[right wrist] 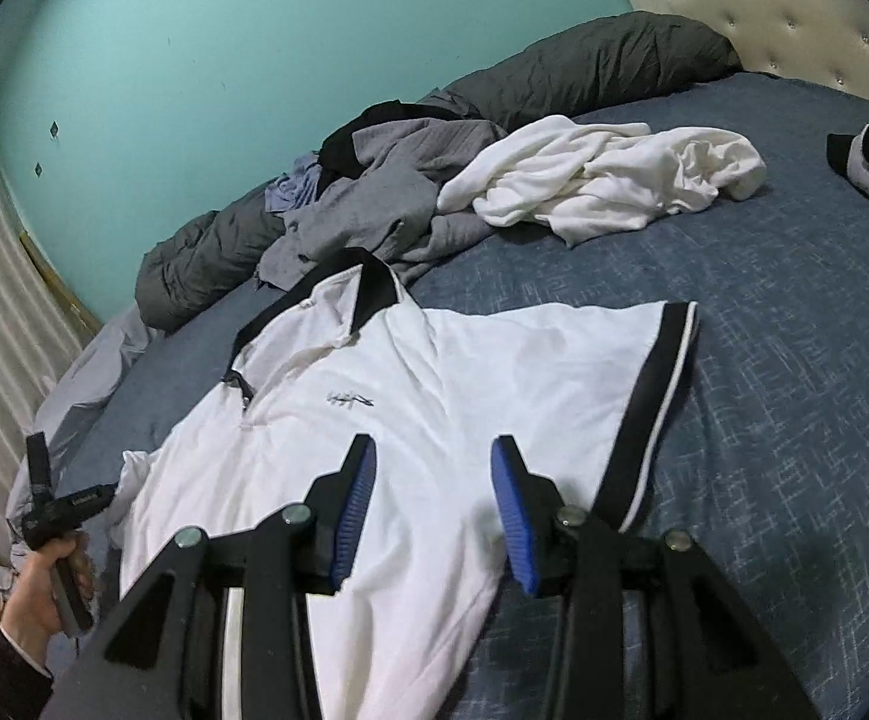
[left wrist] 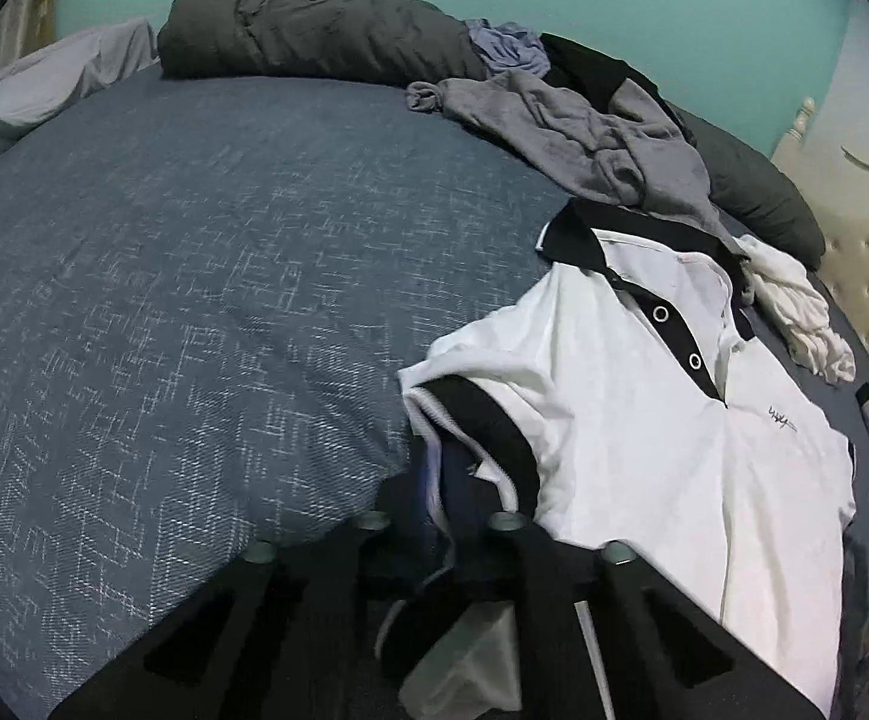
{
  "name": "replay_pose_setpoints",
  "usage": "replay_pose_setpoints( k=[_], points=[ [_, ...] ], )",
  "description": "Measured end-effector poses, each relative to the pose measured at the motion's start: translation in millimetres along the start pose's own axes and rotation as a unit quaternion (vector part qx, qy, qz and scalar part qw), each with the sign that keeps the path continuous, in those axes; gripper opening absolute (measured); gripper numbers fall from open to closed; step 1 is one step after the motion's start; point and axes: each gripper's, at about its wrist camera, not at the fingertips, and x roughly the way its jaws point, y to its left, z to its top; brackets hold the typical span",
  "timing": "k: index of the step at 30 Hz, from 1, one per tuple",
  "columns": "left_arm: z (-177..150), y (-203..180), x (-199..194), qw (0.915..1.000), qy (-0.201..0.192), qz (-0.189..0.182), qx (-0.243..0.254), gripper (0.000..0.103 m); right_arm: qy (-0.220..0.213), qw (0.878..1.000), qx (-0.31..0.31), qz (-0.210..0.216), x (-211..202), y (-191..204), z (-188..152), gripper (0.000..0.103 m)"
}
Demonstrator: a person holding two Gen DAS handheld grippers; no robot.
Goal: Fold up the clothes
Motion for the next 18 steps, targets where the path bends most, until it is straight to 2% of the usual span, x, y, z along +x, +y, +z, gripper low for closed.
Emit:
replay_pose_setpoints(
  k=[4, 7, 11, 14, 18],
  points=[
    [4, -5, -9, 0.9998, -0.016, 0.007, 0.008, 0.002, 0.001, 1.000, 0.007, 0.000, 1, -4, -1, 0.040],
    [10, 0, -23, 0.9986, -0.038, 0.035, 0.010, 0.002, -0.002, 1.000, 0.001, -0.001, 0, -2, 0, 0.040],
    [14, 21, -42, 0.9959, -0.057, 0.069, -0.016, 0.002, -0.002, 1.000, -0.002, -0.001, 1, -1, 0, 0.040],
    [10, 39, -41, 0.9936, -0.051, 0.093, -0.038, 0.002, -0.001, 1.000, -0.001, 0.000, 2, 0, -1, 0.040],
    [0, 57, -26, 0.9925, -0.021, 0.098, -0.070, 0.003, -0.002, 1.000, 0.000, -0.002, 2, -1, -1, 0.040]
  ],
)
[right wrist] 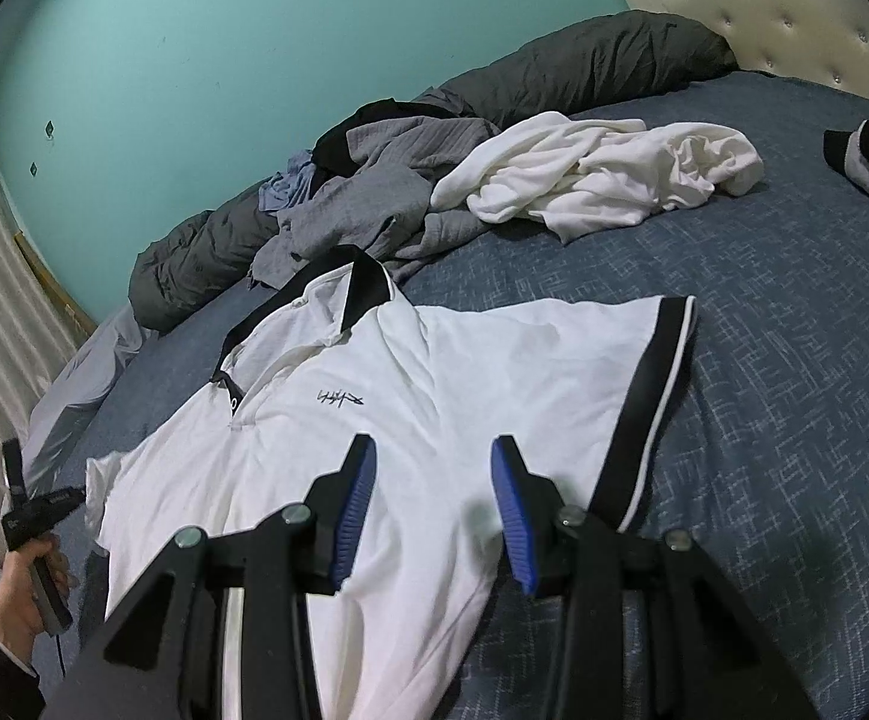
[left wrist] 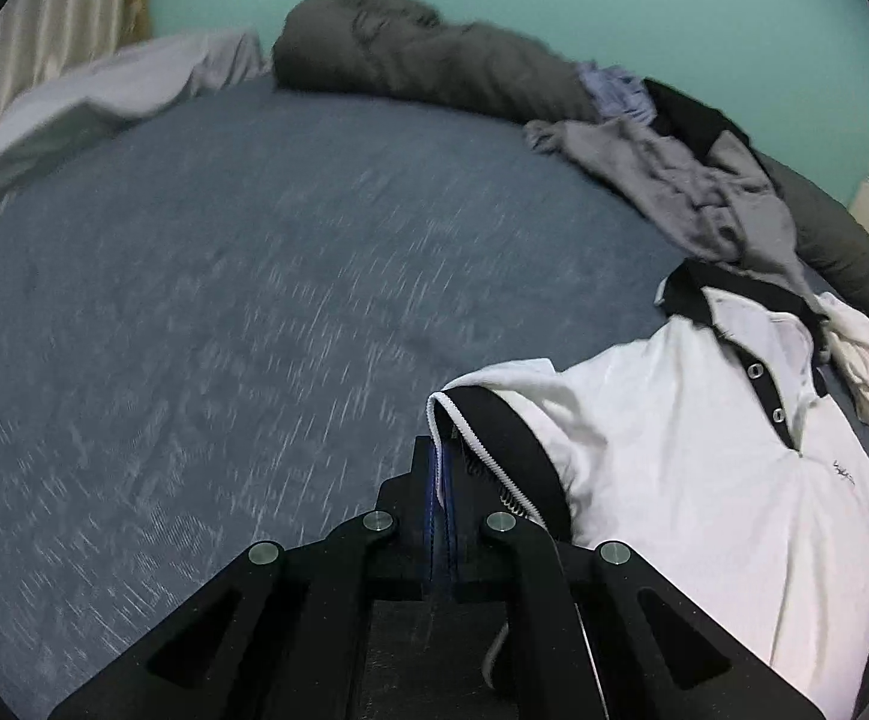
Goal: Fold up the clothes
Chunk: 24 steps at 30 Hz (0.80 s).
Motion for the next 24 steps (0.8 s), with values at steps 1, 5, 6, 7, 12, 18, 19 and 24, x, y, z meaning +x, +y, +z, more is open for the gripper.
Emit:
replay_pose_setpoints(
  k=[1, 5, 6, 7, 12, 18, 19, 24],
  points=[
    [-2, 4, 3, 1.0000, 0.006, -0.001, -0.007, 0.006, 0.000, 1.000, 0.001, 0.000, 0, -1, 0, 0.040],
    [-4, 6, 3, 0.9998, 0.017, -0.003, -0.011, 0.007, 0.001, 1.000, 0.004, 0.001, 1, -2, 0, 0.040],
    [-5, 7, 2, 0.9998, 0.016, -0.004, -0.011, 0.007, 0.001, 1.000, 0.004, 0.002, 2, -2, 0, 0.040],
    [-5, 7, 2, 0.9998, 0.016, -0.007, -0.012, 0.007, 0.002, 1.000, 0.004, 0.003, 2, -2, 0, 0.040],
    [-7, -2, 2, 0.9996, 0.017, -0.023, 0.002, 0.007, -0.001, 1.000, 0.002, 0.005, 1, -1, 0, 0.040],
    [-10, -15, 6, 0.9984, 0.024, -0.051, 0.008, 0.007, 0.002, 1.000, 0.011, 0.005, 3, -4, -1, 0.040],
    [-10, -15, 7, 0.9982, 0.024, -0.055, 0.005, 0.007, 0.001, 1.000, 0.012, 0.005, 2, -5, -1, 0.040],
    [-5, -3, 9, 0.9978, 0.013, -0.057, -0.032, 0.020, -0.002, 1.000, 0.014, 0.006, 0, -7, 0, 0.040]
  ],
)
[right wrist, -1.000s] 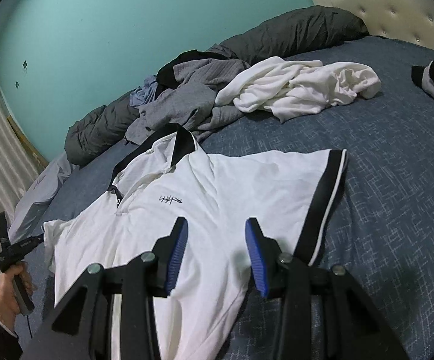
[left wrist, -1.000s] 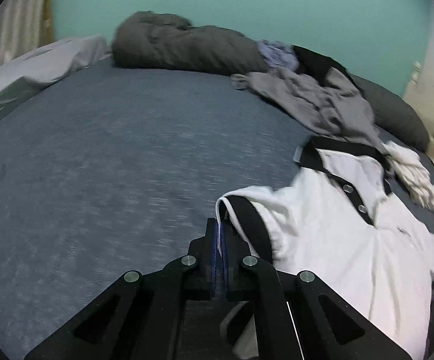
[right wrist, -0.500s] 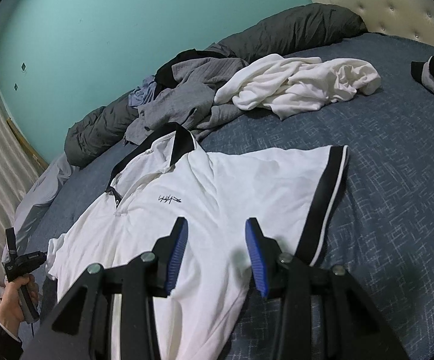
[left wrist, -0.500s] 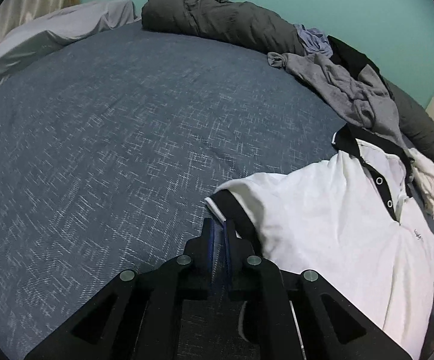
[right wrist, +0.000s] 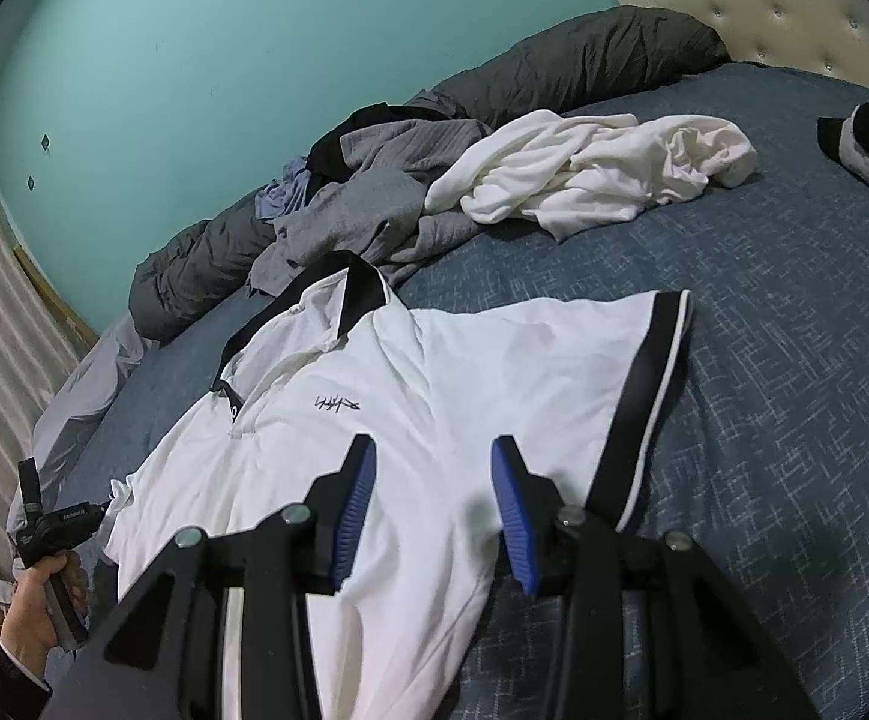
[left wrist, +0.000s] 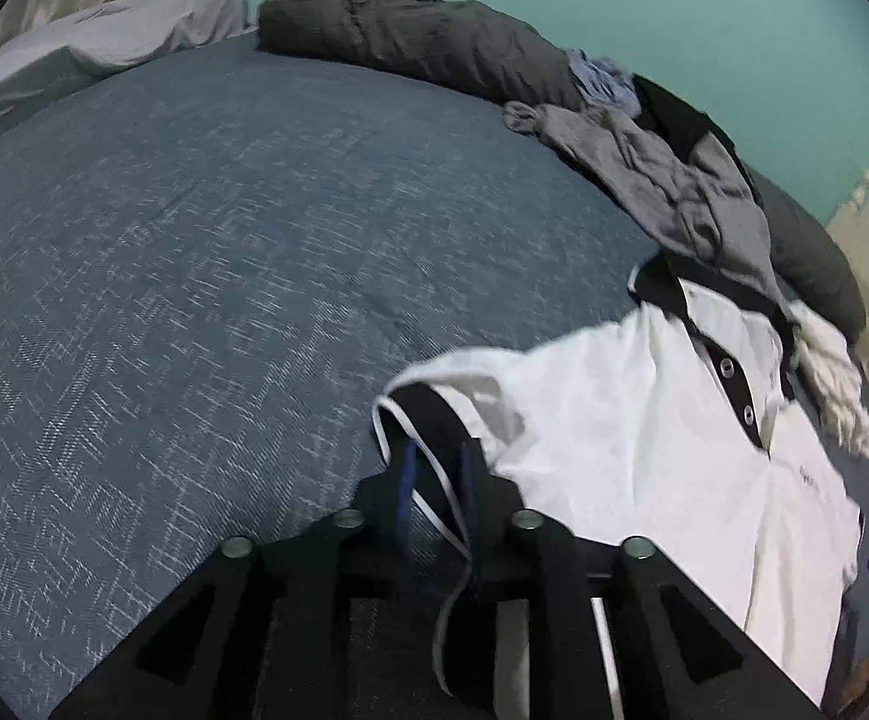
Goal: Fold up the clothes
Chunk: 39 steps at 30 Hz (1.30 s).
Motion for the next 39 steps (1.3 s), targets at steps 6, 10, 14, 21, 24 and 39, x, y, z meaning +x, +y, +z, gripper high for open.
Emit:
replay_pose_setpoints(
  k=[6, 10, 14, 21, 24, 39],
  points=[
    [4, -3, 9, 1.0000, -0.005, 0.004, 0.005, 0.019, 0.002, 1.000, -0.003, 0.001, 2, 1, 0, 0.040],
    [5, -4, 9, 0.9999, -0.005, -0.015, 0.001, 0.003, 0.002, 1.000, -0.002, 0.001, 2, 1, -1, 0.040],
    [8, -5, -4, 0.9995, -0.029, -0.014, -0.003, 0.002, 0.001, 1.000, -0.003, 0.001, 2, 2, -1, 0.040],
    [11, 16, -52, 0.9953, -0.084, 0.019, -0.045, 0.001, 0.003, 1.000, -0.007, 0.002, 4, 5, -2, 0.040],
    [5, 36, -55, 0.9931, -0.077, 0.029, -0.084, 0.001, 0.003, 1.000, -0.007, 0.001, 5, 6, -3, 0.040],
    [0, 65, -33, 0.9930, -0.031, 0.028, -0.110, 0.002, 0.008, 1.000, -0.008, 0.000, 8, 6, -3, 0.040]
  ],
)
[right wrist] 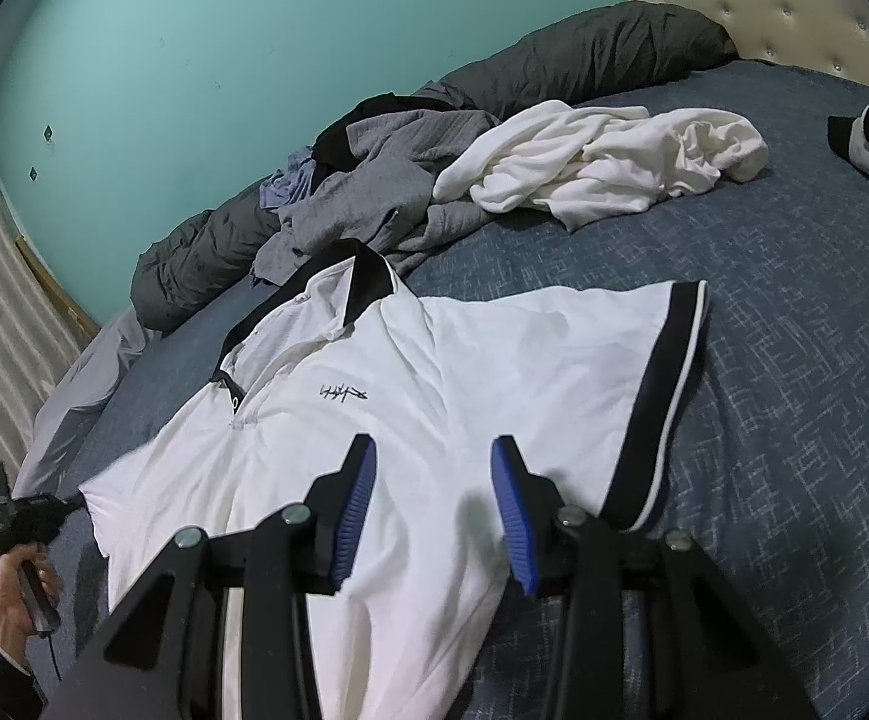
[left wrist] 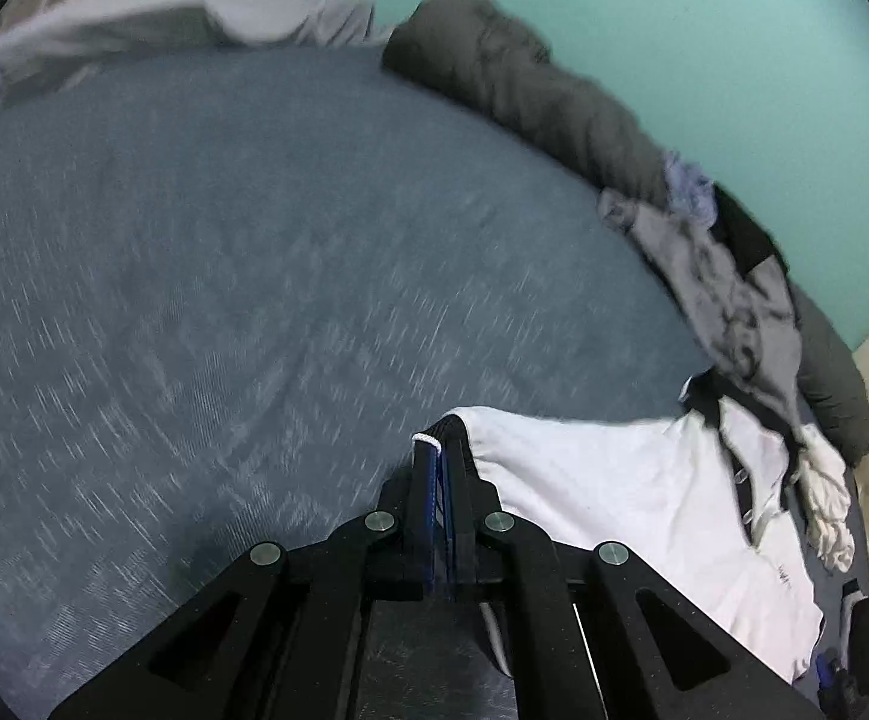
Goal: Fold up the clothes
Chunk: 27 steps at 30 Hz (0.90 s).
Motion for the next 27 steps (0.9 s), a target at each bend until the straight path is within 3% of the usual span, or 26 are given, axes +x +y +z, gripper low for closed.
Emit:
replay_pose_setpoints(
  k=[5, 7, 8, 10, 13, 18, 23, 24, 25, 27],
  points=[
    [-10, -2, 7, 0.9999, 0.008, -0.006, 0.007, 0.002, -0.001, 1.000, 0.001, -0.019, -1, -5, 3, 0.041],
    [-11, -3, 2, 0.9999, 0.001, -0.005, 0.011, 0.003, -0.008, 0.999, 0.014, -0.039, -6, -14, 6, 0.052],
    [-14, -1, -1, 0.9999, 0.001, -0.005, 0.009, 0.004, -0.013, 0.998, 0.026, -0.048, -9, -20, 7, 0.052],
    [-18, 0, -2, 0.9999, 0.006, -0.007, 0.007, 0.018, -0.023, 0.996, 0.056, -0.066, -15, -38, 12, 0.053],
    [-29, 3, -4, 0.9997, 0.021, -0.007, 0.008, 0.027, -0.018, 0.992, 0.089, -0.087, -13, -58, 17, 0.055],
    [-35, 6, -16, 0.9998, 0.016, -0.010, -0.002, 0.027, 0.022, 0.986, 0.150, -0.063, 10, -83, 16, 0.055],
    [-35, 2, -18, 0.9998, 0.012, -0.010, 0.010, 0.027, 0.035, 0.986, 0.152, -0.054, 23, -86, 17, 0.055],
    [-37, 2, -15, 0.9997, 0.019, -0.013, 0.010, 0.027, 0.037, 0.986, 0.152, -0.053, 24, -87, 16, 0.043],
    [-39, 1, -12, 0.9995, 0.026, -0.016, 0.009, 0.027, 0.039, 0.986, 0.151, -0.052, 25, -87, 16, 0.024],
    [-41, 0, -9, 0.9990, 0.036, -0.023, 0.011, 0.027, 0.041, 0.986, 0.152, -0.048, 26, -88, 15, 0.013]
  ],
)
